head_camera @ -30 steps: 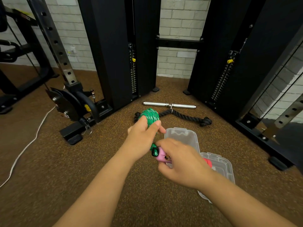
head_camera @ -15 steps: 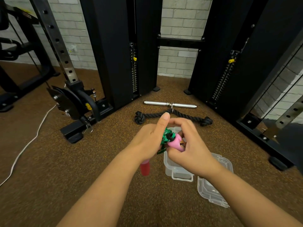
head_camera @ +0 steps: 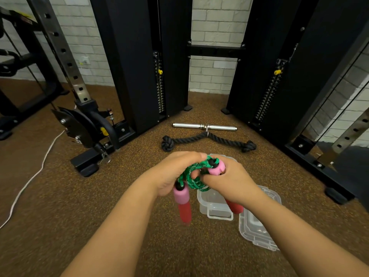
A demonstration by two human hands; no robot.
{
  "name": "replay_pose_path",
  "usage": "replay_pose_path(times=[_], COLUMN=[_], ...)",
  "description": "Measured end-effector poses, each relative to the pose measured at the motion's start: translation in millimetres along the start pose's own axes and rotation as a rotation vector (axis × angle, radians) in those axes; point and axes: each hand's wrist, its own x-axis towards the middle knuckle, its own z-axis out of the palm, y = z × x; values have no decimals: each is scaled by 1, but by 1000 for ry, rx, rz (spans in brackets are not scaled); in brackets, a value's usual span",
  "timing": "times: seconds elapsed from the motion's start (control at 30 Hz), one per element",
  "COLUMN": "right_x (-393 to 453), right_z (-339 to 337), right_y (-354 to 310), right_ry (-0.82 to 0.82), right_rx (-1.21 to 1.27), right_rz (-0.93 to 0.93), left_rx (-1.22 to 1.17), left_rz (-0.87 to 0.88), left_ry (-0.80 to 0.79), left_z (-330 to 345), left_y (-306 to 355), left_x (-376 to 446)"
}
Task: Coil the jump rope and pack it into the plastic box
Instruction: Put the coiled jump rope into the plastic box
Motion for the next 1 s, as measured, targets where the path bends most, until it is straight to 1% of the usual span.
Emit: replay_pose_path(times=[0.07, 0.1, 0.13, 0.23, 0.37, 0.43, 0.53, 0.6, 0.67, 0.77, 0.83, 0.93, 1.0], right_x=[2, 3, 4, 4, 6, 8, 8, 7, 6, 1, -4, -9, -12], right_z=[-4, -6, -7, -6, -3, -3, -3, -3, -3, 2, 8, 15, 17], right_y=[3, 4, 4, 6, 7, 9, 11, 14, 18, 28, 33, 42, 50], right_ry=[2, 0, -4, 11, 43, 47, 30, -13, -90, -247, -324, -365, -355], right_rx=[131, 221, 309, 499, 633, 660, 679, 705, 715, 557, 501, 504, 531], right_rz=[87, 136, 175, 257, 300, 301, 296, 300, 309, 280, 277, 284, 285], left_rx=[-128, -168, -175, -125, -106, -24, 160, 204, 172, 63, -16, -55, -76], left_rz=[-12, -19, -16, 28, 87, 117, 155, 147, 129, 137, 140, 122, 101], left_ry=[-86, -104, -86, 82, 203, 263, 343, 369, 379, 365, 353, 338, 330], left_z=[-4, -5, -4, 4, 13, 15, 19, 18, 16, 11, 9, 9, 13], left_y=[-2, -3, -2, 0, 1, -1, -3, -4, -5, -7, -7, -9, -13], left_x=[-1, 0, 0, 5, 13, 17, 23, 25, 27, 30, 32, 37, 40])
